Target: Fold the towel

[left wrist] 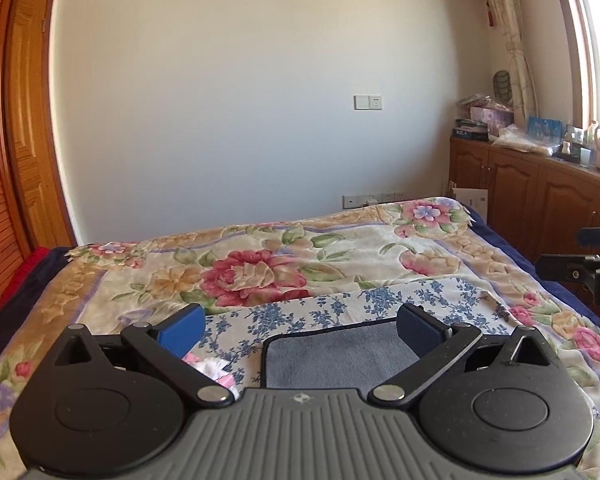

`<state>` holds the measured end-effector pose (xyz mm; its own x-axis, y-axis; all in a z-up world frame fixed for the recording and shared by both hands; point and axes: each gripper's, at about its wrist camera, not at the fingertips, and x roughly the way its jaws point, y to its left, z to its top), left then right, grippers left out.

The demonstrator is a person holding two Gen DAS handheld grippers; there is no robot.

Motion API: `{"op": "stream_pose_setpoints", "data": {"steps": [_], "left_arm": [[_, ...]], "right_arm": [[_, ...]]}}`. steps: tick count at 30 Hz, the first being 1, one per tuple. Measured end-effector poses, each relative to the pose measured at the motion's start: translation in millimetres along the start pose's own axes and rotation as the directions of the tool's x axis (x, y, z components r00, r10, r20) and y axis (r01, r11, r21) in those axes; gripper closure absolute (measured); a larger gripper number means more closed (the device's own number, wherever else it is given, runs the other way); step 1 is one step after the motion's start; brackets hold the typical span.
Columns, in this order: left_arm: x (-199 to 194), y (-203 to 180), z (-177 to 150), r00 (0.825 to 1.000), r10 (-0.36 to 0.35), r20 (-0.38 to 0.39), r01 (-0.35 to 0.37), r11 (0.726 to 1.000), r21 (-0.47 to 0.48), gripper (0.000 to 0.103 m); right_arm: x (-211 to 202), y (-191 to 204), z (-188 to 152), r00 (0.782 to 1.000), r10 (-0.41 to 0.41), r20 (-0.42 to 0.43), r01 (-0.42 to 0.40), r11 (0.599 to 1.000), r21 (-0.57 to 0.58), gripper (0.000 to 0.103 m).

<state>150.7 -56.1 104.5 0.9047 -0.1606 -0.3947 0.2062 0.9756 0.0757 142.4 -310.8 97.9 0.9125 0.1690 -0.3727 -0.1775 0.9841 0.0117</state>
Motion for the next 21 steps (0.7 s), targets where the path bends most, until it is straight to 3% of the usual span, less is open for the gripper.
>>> {"op": "stream_pose_setpoints", "data": {"steps": [21], "left_arm": [[-70,-21,-20,0.997,0.079,0.025,-0.080,0.995,0.051,0.000]], "right_arm": [[-51,26,-32,1.000,0.014,-0.007,-0.014,1.000,0.012,0.000]]}}
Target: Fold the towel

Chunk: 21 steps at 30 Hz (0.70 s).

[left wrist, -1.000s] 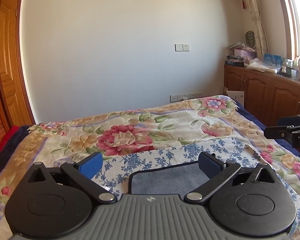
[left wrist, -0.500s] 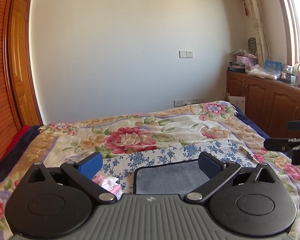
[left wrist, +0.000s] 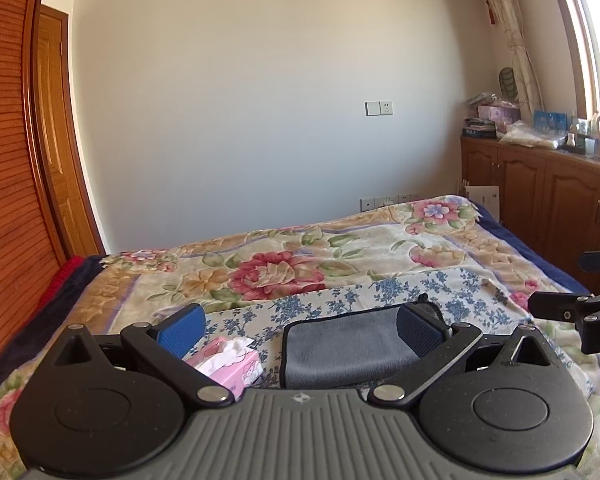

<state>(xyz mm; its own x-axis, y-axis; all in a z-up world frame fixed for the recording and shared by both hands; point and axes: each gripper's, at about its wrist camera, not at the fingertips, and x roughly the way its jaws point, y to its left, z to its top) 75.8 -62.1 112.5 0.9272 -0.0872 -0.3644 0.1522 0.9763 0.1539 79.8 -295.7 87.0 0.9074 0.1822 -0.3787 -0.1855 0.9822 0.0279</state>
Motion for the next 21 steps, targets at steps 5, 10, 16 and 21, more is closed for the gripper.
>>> {"op": "stream_pose_setpoints", "data": {"steps": [5,10,16,21], "left_arm": [[-11,-5,-11,1.000,-0.002,0.023,0.001,1.000,0.021,0.000],[-20,-6,-23,1.000,-0.018,0.014,0.018,1.000,0.016,0.000],[-30,-1,-37,1.000,-0.017,-0.002,0.017,1.000,-0.008,0.000],[-35,3,-48,1.000,-0.006,-0.012,0.006,1.000,-0.014,0.000]], "right_arm": [[-11,1,-10,1.000,-0.004,0.005,0.004,1.000,0.003,0.000],[-22,-1,-20,1.000,-0.012,-0.005,0.012,1.000,0.001,0.000],[-32,-1,-25,1.000,-0.019,-0.010,0.019,1.000,0.005,0.000],[-37,2,-31,1.000,-0.018,-0.009,0.018,1.000,0.006,0.000]]}}
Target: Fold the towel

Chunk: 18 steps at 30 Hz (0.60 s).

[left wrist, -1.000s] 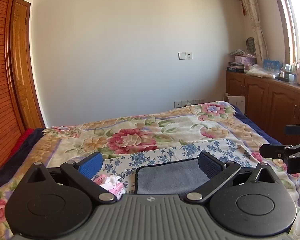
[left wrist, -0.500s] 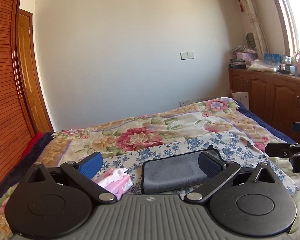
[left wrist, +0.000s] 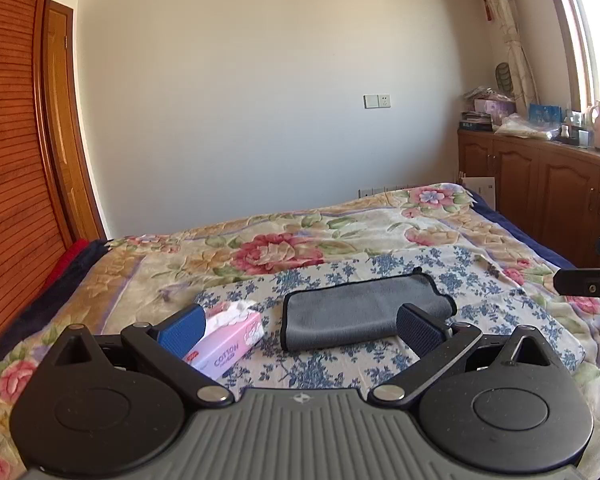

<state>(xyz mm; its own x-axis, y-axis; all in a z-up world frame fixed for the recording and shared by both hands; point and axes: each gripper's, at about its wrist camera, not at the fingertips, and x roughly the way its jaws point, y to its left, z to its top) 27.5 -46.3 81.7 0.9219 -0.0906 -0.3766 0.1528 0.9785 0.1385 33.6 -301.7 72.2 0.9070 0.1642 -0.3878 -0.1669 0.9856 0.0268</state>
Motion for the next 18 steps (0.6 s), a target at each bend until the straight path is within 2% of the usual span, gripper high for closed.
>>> {"op": "stream_pose_setpoints", "data": {"steps": [18], "left_arm": [[-8,14,-52,0.998,0.036,-0.048,-0.036,0.999,0.002,0.000]], "right_arm": [[-9,-2,-31,0.999,-0.036,-0.029,0.037,0.999,0.027,0.000]]}}
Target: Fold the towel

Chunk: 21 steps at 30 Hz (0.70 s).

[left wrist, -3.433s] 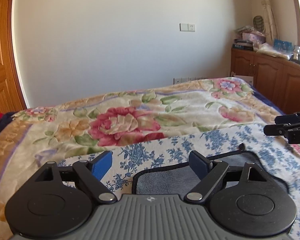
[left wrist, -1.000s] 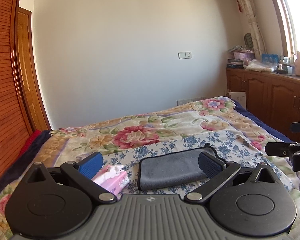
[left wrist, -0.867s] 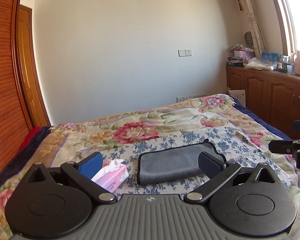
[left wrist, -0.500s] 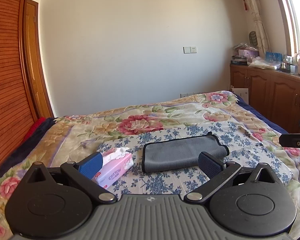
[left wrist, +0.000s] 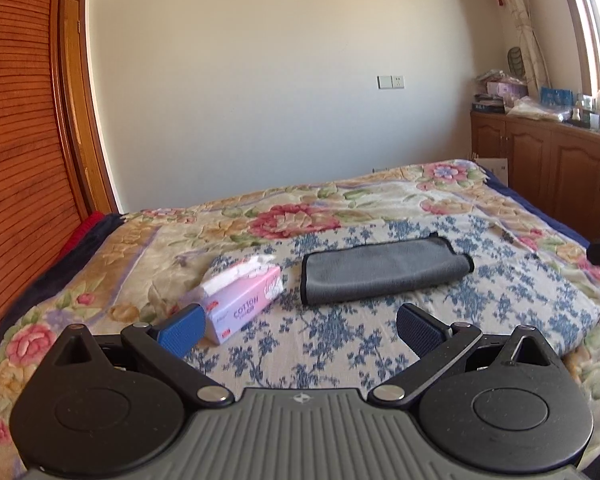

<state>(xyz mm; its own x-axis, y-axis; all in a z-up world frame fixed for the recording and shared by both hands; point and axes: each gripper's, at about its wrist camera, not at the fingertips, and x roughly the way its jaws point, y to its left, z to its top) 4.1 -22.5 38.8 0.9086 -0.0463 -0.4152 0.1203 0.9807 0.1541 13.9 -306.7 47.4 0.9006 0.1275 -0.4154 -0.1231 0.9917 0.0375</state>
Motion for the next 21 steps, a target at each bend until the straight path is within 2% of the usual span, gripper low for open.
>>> {"op": "stream_pose_setpoints", "data": {"steps": [12,21], "left_arm": [[0,2,-19,1.000,-0.002,0.000,0.002,1.000,-0.024,0.000],[3,4,-35,1.000,0.029,0.011,-0.029,0.999,-0.034,0.000]], "right_arm": [[2,-3,-12,1.000,-0.025,-0.011,0.025,1.000,0.010,0.000],[5,-1,-22,0.999,-0.028,-0.023,0.028,0.999,0.015,0.000]]}}
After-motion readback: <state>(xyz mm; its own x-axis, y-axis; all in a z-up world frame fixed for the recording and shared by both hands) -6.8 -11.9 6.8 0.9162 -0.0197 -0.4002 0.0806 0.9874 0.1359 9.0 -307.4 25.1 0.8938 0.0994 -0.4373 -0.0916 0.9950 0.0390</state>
